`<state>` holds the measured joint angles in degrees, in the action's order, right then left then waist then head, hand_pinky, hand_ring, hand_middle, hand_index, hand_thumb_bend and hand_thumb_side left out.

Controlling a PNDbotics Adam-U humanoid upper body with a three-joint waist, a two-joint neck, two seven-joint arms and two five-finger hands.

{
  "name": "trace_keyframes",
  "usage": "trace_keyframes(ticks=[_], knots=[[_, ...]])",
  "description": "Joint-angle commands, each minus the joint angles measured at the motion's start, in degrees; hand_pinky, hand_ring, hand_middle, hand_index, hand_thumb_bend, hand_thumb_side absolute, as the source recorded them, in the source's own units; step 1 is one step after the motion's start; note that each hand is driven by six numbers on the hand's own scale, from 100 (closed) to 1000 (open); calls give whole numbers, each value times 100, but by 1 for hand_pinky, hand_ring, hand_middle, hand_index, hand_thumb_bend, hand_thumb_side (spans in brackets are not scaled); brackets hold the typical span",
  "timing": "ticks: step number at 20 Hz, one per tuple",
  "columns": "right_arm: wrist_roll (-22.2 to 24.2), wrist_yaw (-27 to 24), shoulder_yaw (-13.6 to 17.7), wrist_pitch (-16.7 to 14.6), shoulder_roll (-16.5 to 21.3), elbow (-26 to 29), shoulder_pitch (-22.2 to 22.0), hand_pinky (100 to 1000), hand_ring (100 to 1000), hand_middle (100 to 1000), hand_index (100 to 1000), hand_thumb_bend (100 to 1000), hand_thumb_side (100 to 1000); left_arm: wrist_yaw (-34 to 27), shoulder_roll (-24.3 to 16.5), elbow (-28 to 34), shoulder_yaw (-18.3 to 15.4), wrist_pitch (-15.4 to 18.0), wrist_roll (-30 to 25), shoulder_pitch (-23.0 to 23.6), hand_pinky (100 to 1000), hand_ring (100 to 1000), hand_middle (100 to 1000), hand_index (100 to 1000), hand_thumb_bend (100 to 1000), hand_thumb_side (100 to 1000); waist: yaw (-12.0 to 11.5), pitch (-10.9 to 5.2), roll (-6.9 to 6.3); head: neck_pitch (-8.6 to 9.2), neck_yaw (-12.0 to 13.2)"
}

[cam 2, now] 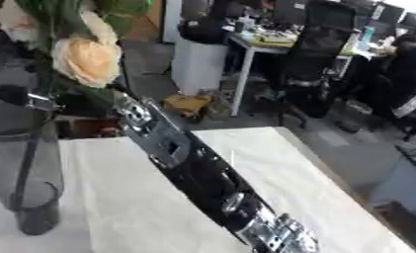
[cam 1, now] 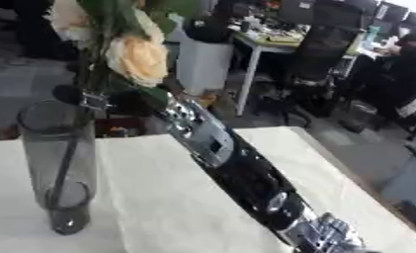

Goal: Arrange flowers into the vase.

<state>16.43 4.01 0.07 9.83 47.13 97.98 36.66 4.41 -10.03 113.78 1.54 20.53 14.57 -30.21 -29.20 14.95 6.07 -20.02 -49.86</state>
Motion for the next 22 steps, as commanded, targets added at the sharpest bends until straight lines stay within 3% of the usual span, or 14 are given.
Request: trace_keyframes(ticks=[1, 22], knots=[[50, 86, 132, -8, 252, 156, -2, 1000, 1000, 744, 990, 731, 891, 14, -58, 81, 4, -8, -16, -45, 640, 950, 963, 952, 100, 1000, 16, -128, -47, 81, 22], [-67, 152, 371, 48, 337, 354, -420, 1000, 1000, 754, 989, 737, 884, 53, -89, 81, -20, -26, 23, -30, 643, 950, 964, 952, 100, 1000, 242, -166, -70, 46, 84]])
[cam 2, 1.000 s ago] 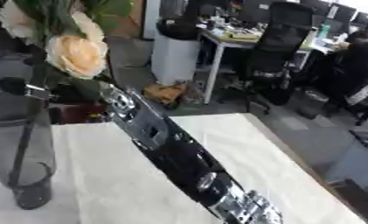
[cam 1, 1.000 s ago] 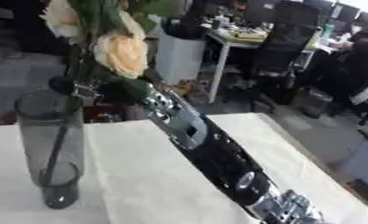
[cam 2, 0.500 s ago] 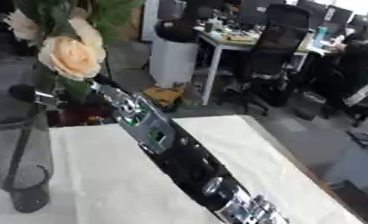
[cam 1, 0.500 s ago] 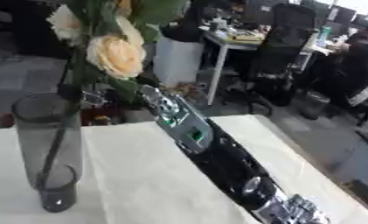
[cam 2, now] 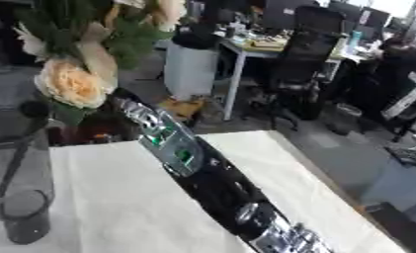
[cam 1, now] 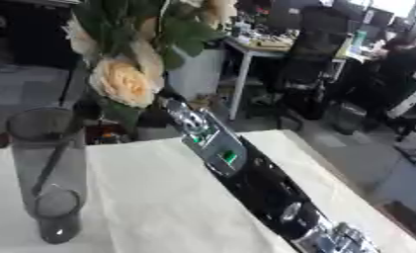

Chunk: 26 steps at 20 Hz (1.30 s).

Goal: Arrange flowers into the vase.

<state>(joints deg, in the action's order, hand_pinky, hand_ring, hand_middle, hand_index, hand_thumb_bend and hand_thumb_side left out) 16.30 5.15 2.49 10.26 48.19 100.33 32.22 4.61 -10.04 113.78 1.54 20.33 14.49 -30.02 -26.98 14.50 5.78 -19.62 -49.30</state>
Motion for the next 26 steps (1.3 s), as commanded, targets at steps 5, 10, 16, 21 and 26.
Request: trace_keyframes(ticks=[5, 10, 16, 21, 26], knots=[[-94, 18, 175, 30, 233, 137, -86, 1000, 1000, 755, 989, 738, 886, 51, -89, 81, -22, -13, 44, -39, 643, 951, 965, 952, 100, 1000, 59, -122, -48, -10, 61], [-144, 3, 245, 33, 238, 182, -206, 1000, 1000, 756, 988, 738, 889, 63, -93, 81, -28, -22, 54, -27, 644, 951, 965, 952, 100, 1000, 108, -131, -46, -31, 127], [-178, 20, 306, 61, 218, 62, -122, 1000, 1000, 756, 987, 739, 893, 64, -95, 81, -26, -26, 57, -11, 643, 953, 966, 952, 100, 1000, 149, -143, -60, -60, 357], [-217, -106, 408, -58, 325, 114, -221, 1000, 1000, 768, 993, 724, 894, 76, -101, 81, -32, -35, 56, 7, 643, 954, 966, 952, 100, 1000, 189, -143, -79, -104, 746], [-272, -282, 515, -137, 417, 193, -350, 1000, 1000, 771, 993, 719, 904, 89, -112, 81, -35, -40, 58, 23, 643, 954, 966, 952, 100, 1000, 228, -141, -104, -147, 1061]])
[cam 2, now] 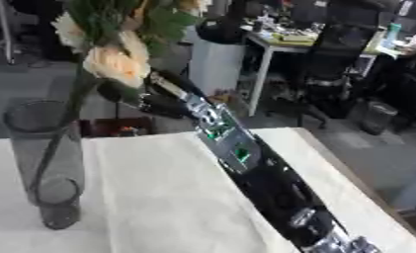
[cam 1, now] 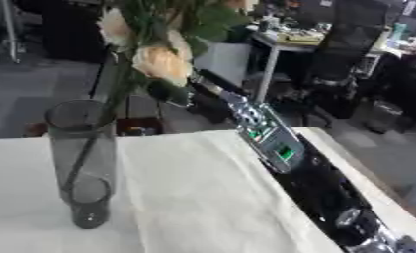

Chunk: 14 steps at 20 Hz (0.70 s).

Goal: Arrange flowers into the vase.

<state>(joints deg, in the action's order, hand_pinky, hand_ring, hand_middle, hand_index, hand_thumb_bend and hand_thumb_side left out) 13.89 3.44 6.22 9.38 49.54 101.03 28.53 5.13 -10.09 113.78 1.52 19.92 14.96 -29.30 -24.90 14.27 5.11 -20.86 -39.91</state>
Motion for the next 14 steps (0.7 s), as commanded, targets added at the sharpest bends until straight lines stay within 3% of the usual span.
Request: trace_keyframes(ticks=[1, 14], knots=[[-49, -135, 166, -57, 300, 143, -17, 1000, 1000, 772, 993, 722, 897, 40, -108, 81, -34, 0, 15, -45, 643, 954, 967, 952, 100, 1000, 26, -118, -43, -29, 156], [-370, -317, 536, -107, 484, 462, -662, 1000, 1000, 775, 993, 722, 901, 91, -144, 81, -76, -12, 75, 8, 643, 954, 967, 953, 100, 1000, 187, -139, -112, -74, 395]])
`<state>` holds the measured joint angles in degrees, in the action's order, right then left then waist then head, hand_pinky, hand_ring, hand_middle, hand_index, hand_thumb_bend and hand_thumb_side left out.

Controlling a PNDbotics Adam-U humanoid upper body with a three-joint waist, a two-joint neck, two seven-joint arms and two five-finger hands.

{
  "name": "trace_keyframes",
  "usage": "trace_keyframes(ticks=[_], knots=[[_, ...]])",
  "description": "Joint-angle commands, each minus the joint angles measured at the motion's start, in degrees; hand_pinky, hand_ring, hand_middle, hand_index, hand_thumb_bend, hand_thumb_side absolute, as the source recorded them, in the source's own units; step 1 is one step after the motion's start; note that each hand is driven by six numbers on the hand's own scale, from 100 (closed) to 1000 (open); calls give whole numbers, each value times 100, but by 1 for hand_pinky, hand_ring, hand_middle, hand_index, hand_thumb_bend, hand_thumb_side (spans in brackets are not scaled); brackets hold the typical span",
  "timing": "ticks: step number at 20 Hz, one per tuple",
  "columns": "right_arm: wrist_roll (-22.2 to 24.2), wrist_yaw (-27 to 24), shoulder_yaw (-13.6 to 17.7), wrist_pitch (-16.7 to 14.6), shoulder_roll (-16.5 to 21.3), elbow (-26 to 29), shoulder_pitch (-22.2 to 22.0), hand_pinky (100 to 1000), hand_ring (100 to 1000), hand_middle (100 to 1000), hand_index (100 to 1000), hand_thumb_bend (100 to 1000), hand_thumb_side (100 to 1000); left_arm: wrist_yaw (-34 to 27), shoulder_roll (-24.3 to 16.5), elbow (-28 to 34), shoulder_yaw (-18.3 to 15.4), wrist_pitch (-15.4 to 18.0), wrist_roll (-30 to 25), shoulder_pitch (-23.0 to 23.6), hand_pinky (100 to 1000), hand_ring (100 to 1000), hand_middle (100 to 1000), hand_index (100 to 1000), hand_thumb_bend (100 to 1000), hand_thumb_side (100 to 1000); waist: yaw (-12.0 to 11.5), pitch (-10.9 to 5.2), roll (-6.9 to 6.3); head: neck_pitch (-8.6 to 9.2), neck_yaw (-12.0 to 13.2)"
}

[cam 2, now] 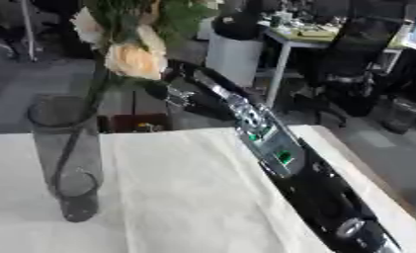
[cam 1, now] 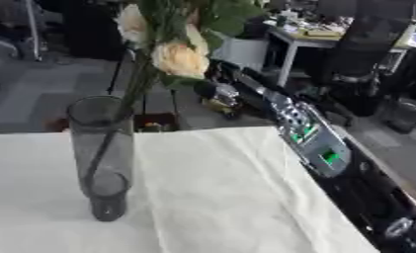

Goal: Arrange flowers into the vase.

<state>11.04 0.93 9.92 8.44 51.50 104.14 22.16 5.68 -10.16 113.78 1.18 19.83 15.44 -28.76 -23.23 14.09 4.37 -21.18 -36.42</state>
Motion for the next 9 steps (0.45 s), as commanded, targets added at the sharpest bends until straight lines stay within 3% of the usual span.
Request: trace_keyframes(ticks=[1, 9], knots=[[-122, -82, 204, -16, 294, 182, -88, 1000, 1000, 774, 992, 721, 901, 39, -140, 81, -48, -2, 34, -44, 643, 955, 967, 953, 100, 1000, 42, -124, -43, -46, 66], [-409, -188, 507, -78, 155, 774, -909, 1000, 1000, 766, 986, 711, 921, 75, -175, 81, -85, -13, 78, -35, 644, 955, 967, 953, 100, 1000, 231, -151, -46, -140, 243]])
